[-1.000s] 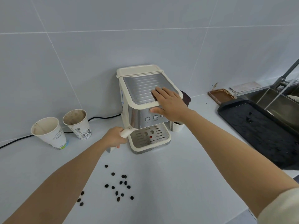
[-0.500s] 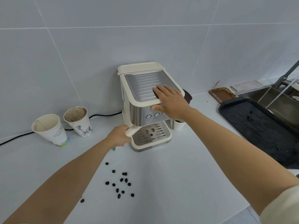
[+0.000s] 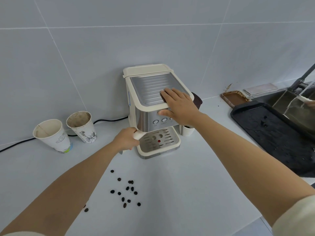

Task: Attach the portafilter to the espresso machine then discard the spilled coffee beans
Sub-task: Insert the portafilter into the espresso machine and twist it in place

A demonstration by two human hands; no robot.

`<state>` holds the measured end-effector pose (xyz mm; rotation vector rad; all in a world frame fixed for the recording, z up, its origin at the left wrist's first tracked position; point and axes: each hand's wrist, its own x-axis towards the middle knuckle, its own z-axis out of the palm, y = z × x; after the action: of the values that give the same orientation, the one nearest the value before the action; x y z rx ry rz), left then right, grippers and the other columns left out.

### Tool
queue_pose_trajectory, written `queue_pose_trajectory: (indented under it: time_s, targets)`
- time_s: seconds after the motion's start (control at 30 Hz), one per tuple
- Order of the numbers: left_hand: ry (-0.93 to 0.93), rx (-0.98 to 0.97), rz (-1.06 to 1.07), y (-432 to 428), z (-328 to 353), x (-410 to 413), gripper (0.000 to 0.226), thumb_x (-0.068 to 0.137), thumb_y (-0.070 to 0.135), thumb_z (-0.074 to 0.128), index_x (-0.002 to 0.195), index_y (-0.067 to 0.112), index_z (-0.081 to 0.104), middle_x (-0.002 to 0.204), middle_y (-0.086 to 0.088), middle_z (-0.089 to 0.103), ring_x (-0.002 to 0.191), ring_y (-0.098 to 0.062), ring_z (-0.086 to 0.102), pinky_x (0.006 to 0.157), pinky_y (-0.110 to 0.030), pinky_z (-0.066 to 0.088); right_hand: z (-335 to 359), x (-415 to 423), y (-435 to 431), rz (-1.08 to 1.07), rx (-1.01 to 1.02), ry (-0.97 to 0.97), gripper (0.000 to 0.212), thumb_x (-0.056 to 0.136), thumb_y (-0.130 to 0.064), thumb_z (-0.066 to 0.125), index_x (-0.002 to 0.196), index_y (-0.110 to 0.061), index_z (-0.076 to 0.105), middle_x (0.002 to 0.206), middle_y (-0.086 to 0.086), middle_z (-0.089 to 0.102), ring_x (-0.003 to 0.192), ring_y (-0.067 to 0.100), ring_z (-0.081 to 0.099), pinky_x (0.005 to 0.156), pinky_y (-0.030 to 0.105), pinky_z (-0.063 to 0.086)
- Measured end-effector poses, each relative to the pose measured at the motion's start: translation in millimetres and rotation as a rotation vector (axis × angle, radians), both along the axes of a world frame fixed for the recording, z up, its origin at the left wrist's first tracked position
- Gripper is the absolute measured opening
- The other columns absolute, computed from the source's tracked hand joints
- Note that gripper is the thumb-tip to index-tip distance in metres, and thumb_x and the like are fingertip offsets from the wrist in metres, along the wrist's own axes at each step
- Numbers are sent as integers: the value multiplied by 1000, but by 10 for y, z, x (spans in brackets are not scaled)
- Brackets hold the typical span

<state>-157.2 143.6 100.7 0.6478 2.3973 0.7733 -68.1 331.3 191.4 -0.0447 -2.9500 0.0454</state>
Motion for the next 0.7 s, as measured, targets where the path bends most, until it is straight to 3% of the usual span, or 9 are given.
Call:
queue_pose_trajectory:
  time_s: [0.07, 0.23, 0.33, 0.47, 0.7]
  targets:
    - [5, -8, 2, -3, -1, 26, 34, 74, 3, 58, 108, 5, 56, 105, -16, 60, 69, -28, 58, 66, -38, 54, -1, -1, 0, 1, 2, 1, 68, 89, -50, 43, 139, -10, 25, 149, 8, 29, 136, 30, 23, 110, 42, 19]
    - [1, -14, 19, 41, -58, 146, 40, 77, 7, 58, 117, 5, 52, 104, -12, 56, 56, -19, 54, 47, -22, 44, -7, 0, -3, 0, 1, -1, 67, 89, -50, 43, 140, -10, 25, 149, 8, 29, 137, 29, 21, 111, 42, 19]
    - [10, -25, 19, 62, -77, 204, 40, 79, 10, 57, 118, 5, 50, 112, -14, 57, 57, -19, 55, 46, -20, 42, -3, -1, -1, 0, 2, -2, 67, 89, -50, 43, 140, -10, 25, 149, 8, 28, 137, 29, 21, 111, 41, 18]
    - [16, -51, 26, 65, -60, 231, 43, 79, 11, 56, 120, 6, 48, 114, -14, 56, 67, -25, 58, 51, -25, 46, -1, 1, -3, 0, 3, -4, 68, 89, -50, 42, 141, -10, 23, 151, 7, 26, 138, 28, 19, 112, 41, 17]
    - [27, -22, 94, 180, -111, 416, 45, 78, 9, 54, 122, 5, 46, 116, -20, 56, 92, -37, 61, 76, -41, 55, -7, -7, 3, -9, 0, -23, 70, 89, -52, 40, 142, -12, 19, 152, 6, 22, 140, 28, 14, 114, 42, 15]
